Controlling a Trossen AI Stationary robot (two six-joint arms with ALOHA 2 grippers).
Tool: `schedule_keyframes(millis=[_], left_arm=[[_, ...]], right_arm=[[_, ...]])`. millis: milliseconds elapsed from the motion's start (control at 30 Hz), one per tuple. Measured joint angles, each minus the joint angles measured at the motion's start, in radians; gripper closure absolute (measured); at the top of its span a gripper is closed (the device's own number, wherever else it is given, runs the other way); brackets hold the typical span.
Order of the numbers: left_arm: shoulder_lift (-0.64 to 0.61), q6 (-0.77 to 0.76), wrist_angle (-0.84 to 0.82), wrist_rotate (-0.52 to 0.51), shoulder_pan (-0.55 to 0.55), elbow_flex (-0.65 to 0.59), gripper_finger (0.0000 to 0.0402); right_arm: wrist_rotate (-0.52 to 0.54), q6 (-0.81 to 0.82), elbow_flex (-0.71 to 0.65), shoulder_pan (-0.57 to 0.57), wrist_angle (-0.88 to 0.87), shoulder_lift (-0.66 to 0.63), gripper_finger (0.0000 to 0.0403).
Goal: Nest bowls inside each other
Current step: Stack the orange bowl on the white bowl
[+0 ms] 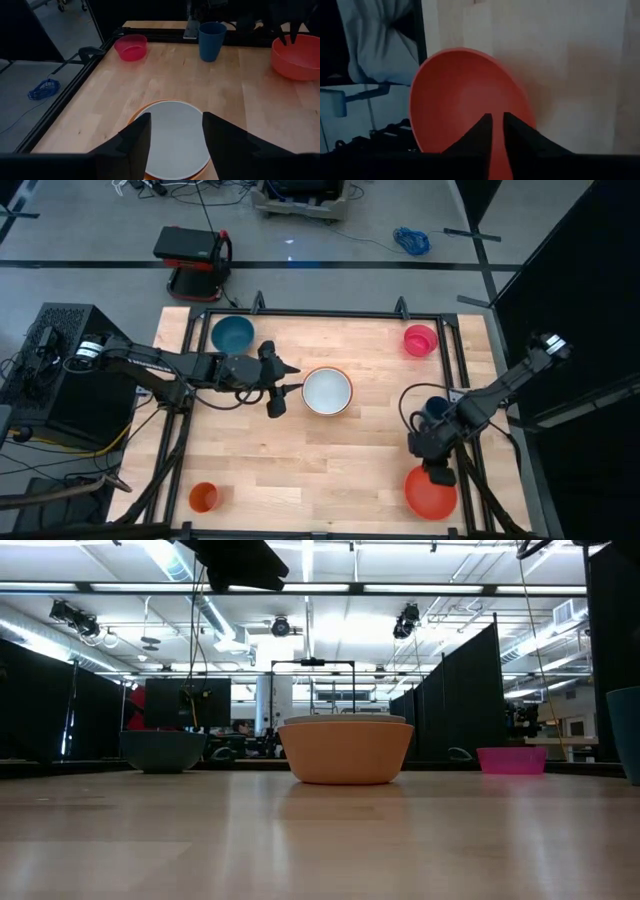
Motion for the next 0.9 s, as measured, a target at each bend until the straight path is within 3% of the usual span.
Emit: schedule_keyframes(millis=[500,700,900], left_arm=[[0.000,0.000,-0.005,0.000,0.000,0.000,0.0236],[0.000,0.000,-0.006,0.000,0.000,0.000,0.0239],[0.000,0.000,-0.009,0.000,0.000,0.000,0.0235]], right_arm=[[0.066,-0.010,0.000,0.008,0.000,0.114,0.0155],[0.067,-0.043,0.000,0.008,-0.001,0.165,0.0164],[0.067,-0.059,0.000,0.008,-0.001,0.200,0.0227]])
